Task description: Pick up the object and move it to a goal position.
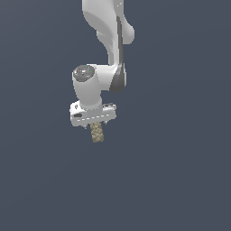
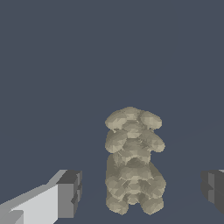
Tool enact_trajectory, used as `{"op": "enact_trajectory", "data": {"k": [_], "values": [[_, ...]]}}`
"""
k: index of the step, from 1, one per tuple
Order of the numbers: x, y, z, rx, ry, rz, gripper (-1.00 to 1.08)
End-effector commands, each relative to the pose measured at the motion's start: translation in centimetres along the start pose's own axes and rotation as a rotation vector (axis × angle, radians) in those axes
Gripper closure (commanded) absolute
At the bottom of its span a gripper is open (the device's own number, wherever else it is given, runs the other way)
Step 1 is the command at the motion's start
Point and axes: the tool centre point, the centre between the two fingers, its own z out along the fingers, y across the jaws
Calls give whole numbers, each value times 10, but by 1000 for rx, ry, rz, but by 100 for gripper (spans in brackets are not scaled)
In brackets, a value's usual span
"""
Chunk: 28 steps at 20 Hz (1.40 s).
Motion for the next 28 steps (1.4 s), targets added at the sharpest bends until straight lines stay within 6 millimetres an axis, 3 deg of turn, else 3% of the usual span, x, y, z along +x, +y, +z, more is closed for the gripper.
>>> {"op": "enact_trajectory", "data": {"k": [1, 8, 17, 22, 23, 28], "values": [[-4, 3, 5, 3, -5, -9, -92], [-6, 4, 10, 4, -7, -9, -92], [-8, 3, 50, 5, -7, -12, -92], [-7, 4, 57, 5, -7, -12, -92], [-7, 4, 57, 5, -7, -12, 108], [-7, 4, 57, 5, -7, -12, 108]]}}
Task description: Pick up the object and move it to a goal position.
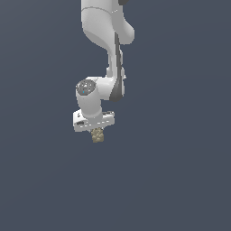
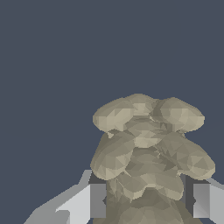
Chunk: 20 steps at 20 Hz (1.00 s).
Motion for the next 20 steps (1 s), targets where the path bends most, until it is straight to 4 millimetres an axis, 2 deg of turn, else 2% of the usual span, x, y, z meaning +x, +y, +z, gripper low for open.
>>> {"op": "enact_trajectory", "data": {"k": [1, 7, 11, 16, 20], "values": [[0, 0, 1, 0, -1, 0, 108], [0, -1, -1, 0, 0, 0, 108], [1, -5, -9, 0, 0, 0, 108], [2, -17, -32, 0, 0, 0, 108], [5, -31, -61, -1, 0, 0, 108]]}}
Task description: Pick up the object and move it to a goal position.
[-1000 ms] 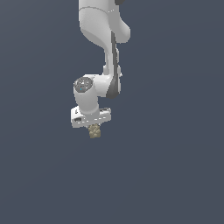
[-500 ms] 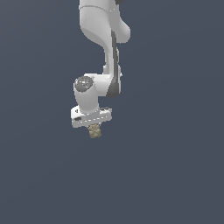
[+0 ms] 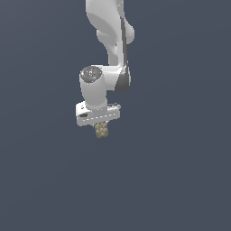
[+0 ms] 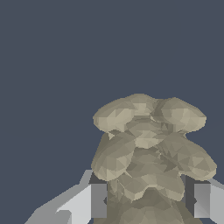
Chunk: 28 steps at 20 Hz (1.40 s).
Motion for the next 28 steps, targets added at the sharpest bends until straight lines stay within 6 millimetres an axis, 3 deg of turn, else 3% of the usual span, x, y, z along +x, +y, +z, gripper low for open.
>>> {"op": "enact_trajectory", "data": {"k": [1, 18, 23, 28], "values": [[2, -10, -20, -1, 1, -1, 108], [19, -98, -195, -1, 1, -1, 108], [24, -115, -229, -1, 1, -1, 108], [28, -125, -250, 0, 1, -1, 108]]}}
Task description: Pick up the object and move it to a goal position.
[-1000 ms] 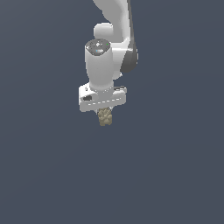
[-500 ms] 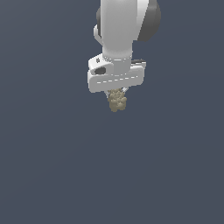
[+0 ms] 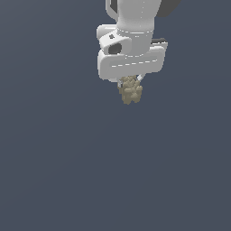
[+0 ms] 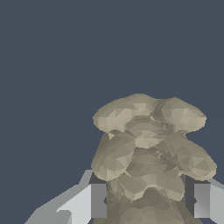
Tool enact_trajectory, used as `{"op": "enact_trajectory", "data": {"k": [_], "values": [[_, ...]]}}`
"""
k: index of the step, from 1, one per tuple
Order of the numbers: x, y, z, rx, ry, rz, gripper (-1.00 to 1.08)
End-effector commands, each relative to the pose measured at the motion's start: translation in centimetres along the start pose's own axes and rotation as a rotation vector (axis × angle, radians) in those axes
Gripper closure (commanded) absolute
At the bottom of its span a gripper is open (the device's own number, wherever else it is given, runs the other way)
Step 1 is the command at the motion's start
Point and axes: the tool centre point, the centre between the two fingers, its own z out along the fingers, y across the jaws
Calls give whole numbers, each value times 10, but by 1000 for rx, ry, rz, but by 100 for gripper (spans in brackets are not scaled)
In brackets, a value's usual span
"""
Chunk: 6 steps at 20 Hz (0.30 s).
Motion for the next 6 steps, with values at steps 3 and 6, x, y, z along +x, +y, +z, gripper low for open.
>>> {"op": "enact_trajectory", "data": {"k": [3, 6], "values": [[3, -5, -12, 0, -1, 1, 108], [3, -6, -13, 0, -1, 1, 108]]}}
